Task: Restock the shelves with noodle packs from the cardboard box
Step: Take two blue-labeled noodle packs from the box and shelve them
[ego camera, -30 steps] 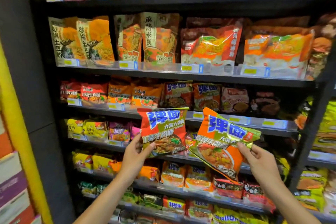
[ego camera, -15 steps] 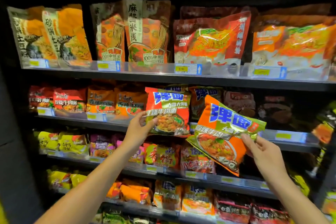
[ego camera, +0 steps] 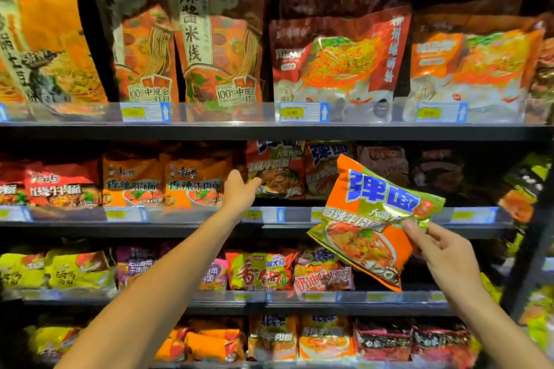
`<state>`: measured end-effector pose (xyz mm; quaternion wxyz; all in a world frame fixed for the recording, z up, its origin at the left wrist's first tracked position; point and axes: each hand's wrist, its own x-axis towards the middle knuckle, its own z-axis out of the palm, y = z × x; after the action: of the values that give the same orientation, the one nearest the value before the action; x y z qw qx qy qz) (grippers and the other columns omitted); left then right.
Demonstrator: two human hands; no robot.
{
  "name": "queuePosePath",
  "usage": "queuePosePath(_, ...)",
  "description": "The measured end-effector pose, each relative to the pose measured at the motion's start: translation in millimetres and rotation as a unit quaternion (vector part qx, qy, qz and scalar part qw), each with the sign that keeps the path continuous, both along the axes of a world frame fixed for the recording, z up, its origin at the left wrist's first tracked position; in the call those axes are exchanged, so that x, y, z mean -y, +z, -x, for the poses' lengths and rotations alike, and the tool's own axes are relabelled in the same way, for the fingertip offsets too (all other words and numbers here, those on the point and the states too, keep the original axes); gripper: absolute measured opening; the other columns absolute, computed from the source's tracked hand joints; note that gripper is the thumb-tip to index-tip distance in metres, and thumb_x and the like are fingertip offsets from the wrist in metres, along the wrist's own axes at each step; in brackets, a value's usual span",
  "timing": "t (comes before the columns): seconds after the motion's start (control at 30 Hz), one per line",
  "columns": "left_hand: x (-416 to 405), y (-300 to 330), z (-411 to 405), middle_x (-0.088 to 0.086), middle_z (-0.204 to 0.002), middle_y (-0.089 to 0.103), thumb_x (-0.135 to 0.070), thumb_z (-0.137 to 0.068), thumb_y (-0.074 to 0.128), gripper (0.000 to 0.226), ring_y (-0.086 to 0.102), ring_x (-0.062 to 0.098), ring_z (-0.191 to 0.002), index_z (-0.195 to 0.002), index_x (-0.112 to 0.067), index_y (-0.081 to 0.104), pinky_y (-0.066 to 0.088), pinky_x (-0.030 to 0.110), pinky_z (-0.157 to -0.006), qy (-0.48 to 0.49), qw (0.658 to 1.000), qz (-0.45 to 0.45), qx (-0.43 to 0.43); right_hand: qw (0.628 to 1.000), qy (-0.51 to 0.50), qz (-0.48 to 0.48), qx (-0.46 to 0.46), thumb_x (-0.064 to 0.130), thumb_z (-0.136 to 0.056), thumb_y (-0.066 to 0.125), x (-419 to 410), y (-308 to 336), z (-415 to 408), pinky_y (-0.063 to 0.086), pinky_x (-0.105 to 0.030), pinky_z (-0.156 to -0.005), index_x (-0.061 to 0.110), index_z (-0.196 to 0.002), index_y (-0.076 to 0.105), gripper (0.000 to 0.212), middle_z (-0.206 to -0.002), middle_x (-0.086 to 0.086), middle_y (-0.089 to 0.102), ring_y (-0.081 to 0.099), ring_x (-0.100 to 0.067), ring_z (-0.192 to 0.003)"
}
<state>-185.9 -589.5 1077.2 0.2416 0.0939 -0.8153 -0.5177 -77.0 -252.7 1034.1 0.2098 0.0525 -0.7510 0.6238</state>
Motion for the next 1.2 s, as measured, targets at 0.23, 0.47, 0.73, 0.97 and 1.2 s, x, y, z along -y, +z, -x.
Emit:
queuePosePath(0.23, 0, -3, 11, 0.011, -0.099, 0.056, -0.025, -0.097, 0.054, 0.018, 0.059, 0.033, -0.093, -0.092, -0.009, 0.049, 0.05, 0.04, -0.077, 0.012, 0.957, 0.265, 0.113, 1.0, 0.003, 0.019, 0.007, 0.043, -0.086, 0.065, -3, 14, 5, 0.057, -0.035, -0.076, 0.003, -0.094, 0.071, 0.041, -0.085, -0.006, 0.077, 0.074, -0.021, -0.082)
queuePosePath(0.47, 2, -11, -12, 0.008, -0.104, 0.051, -0.041, -0.098, 0.053, 0.033, 0.058, 0.029, -0.091, -0.108, -0.011, 0.043, 0.042, 0.036, -0.066, 0.004, 0.92, 0.391, 0.025, 0.997, 0.036, -0.003, 0.063, 0.04, -0.094, 0.061, -8, 42, 45, 0.054, -0.029, -0.073, 0.0, -0.099, 0.073, 0.041, -0.09, -0.017, 0.076, 0.073, -0.024, -0.085)
queuePosePath(0.73, 0, -27, -44, -0.001, -0.156, 0.034, -0.046, -0.098, 0.052, 0.06, 0.032, 0.02, -0.144, -0.151, -0.02, 0.037, 0.037, 0.037, -0.113, -0.092, 0.869, 0.479, -0.081, 0.995, 0.059, -0.032, 0.07, 0.044, -0.09, 0.065, 10, 73, 128, 0.054, -0.038, -0.084, -0.008, -0.079, 0.065, 0.054, -0.074, -0.02, 0.067, 0.065, -0.026, -0.074)
queuePosePath(0.97, -5, -36, -51, -0.006, -0.158, 0.031, -0.05, -0.098, 0.049, 0.062, 0.025, 0.015, -0.147, -0.153, -0.027, 0.032, 0.031, 0.034, -0.118, -0.114, 0.857, 0.499, -0.066, 0.984, -0.021, -0.104, 0.144, 0.013, -0.094, 0.054, 24, 87, 172, 0.053, -0.038, -0.077, 0.0, -0.09, 0.064, 0.016, -0.092, -0.018, 0.064, 0.062, -0.029, -0.084)
queuePosePath(1.2, -20, -29, -39, -0.009, -0.16, 0.027, -0.07, -0.091, 0.018, 0.072, 0.021, 0.018, -0.147, -0.151, -0.034, 0.034, 0.026, 0.039, -0.12, -0.129, 0.845, 0.518, -0.028, 0.939, 0.006, -0.319, 0.126, 0.046, -0.099, 0.051, 60, 77, 173, 0.041, -0.034, -0.087, 0.0, -0.132, 0.054, 0.057, -0.132, -0.021, 0.058, 0.057, -0.037, -0.117)
